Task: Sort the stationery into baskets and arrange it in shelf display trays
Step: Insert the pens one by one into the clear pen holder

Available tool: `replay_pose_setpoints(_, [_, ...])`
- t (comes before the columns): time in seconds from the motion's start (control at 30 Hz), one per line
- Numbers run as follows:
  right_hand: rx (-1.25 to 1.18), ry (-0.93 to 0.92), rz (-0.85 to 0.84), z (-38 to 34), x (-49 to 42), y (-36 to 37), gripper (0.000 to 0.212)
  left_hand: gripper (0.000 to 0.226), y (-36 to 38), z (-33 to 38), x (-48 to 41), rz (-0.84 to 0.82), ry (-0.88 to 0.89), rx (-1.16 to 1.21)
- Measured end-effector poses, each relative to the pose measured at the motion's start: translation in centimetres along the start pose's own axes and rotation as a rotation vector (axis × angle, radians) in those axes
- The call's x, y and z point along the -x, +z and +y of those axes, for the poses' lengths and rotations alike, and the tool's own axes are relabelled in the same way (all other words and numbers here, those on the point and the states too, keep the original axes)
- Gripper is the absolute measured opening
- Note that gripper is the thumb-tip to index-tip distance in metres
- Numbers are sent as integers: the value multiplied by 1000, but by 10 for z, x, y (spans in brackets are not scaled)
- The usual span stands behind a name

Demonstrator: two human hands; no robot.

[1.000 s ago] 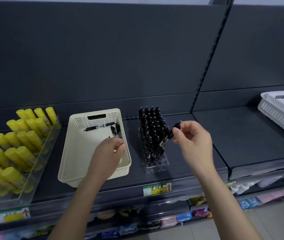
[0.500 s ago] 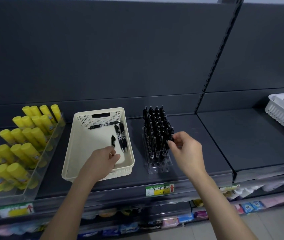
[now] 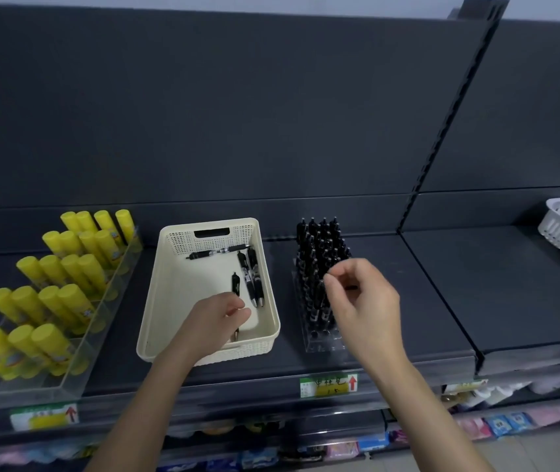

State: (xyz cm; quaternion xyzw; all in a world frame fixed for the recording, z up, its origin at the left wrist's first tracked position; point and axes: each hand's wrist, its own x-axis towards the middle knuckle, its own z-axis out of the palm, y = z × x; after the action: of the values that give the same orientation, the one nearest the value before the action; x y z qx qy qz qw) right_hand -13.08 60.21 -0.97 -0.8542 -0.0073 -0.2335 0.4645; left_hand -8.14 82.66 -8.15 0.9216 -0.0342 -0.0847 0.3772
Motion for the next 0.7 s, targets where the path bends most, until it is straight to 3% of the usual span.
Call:
replay_pose_setpoints(0.2, [24, -68, -225, -18, -6, 50, 13, 14, -20, 1, -26, -27, -41, -26])
replay_pose_setpoints(0.33, [166, -2, -332, -5, -15, 88, 26, 16, -23, -1, -42, -87, -122, 16])
replay_pose_setpoints(0.47, [182, 131, -354, 14, -22, 113, 23, 15, -15, -5, -53, -77, -306, 266])
replay_pose_setpoints(0.7, [-45, 294, -310, 18, -25, 131, 27, 19, 2, 6, -85, 3, -359, 405])
